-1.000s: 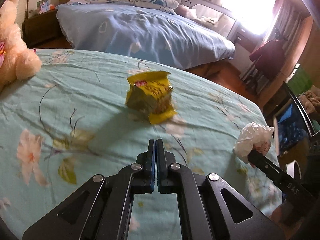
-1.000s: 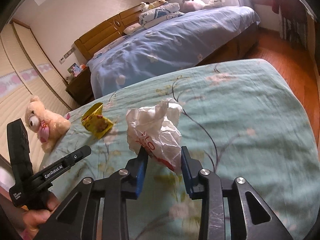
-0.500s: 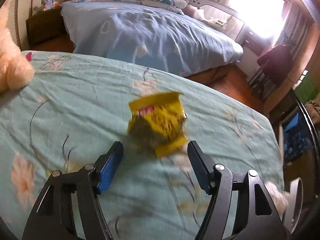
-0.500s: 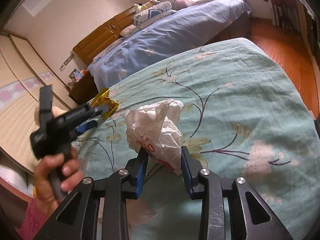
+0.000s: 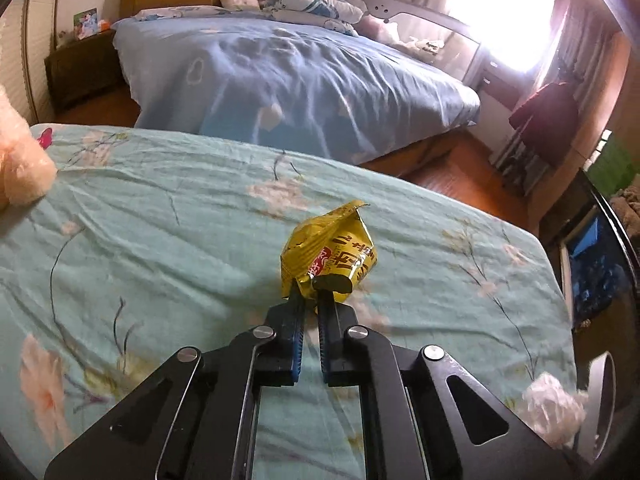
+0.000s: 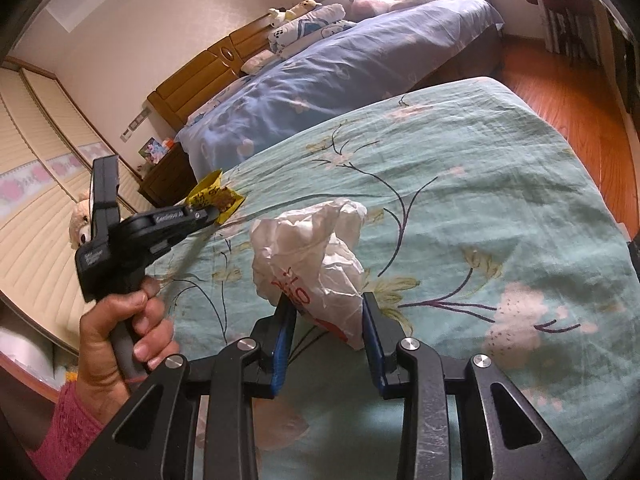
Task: Collect trash
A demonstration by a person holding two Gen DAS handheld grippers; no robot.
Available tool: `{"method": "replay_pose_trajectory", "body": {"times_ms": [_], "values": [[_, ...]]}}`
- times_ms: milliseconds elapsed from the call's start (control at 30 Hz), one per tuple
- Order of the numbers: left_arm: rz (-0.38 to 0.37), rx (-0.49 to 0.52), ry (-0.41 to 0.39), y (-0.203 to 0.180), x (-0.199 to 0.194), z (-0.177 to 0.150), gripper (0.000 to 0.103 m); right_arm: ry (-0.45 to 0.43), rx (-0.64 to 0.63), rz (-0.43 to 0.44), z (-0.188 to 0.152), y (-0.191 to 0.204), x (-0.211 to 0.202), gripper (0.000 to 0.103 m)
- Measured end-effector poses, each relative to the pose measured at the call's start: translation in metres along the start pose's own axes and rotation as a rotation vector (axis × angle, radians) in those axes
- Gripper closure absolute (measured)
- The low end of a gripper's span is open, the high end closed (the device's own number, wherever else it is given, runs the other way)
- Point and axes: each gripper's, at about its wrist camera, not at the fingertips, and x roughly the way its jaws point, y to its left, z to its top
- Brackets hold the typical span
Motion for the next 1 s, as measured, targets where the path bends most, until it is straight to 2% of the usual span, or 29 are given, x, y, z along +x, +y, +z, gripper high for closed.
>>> {"method": "replay_pose_trajectory", "body": {"times_ms": [533, 1000], "values": [[-0.135, 0.085, 0.066, -0.049, -0.075, -0.087, 0.098, -0.040, -0.036, -0.055, -0.013, -0.014, -0.047, 0.070], [-0.182, 0.188, 0.067, -0.096, -0.114, -0.120, 0.098, -0.086, -0.010, -0.097, -0.041, -0.035, -0.102, 0.070]]}}
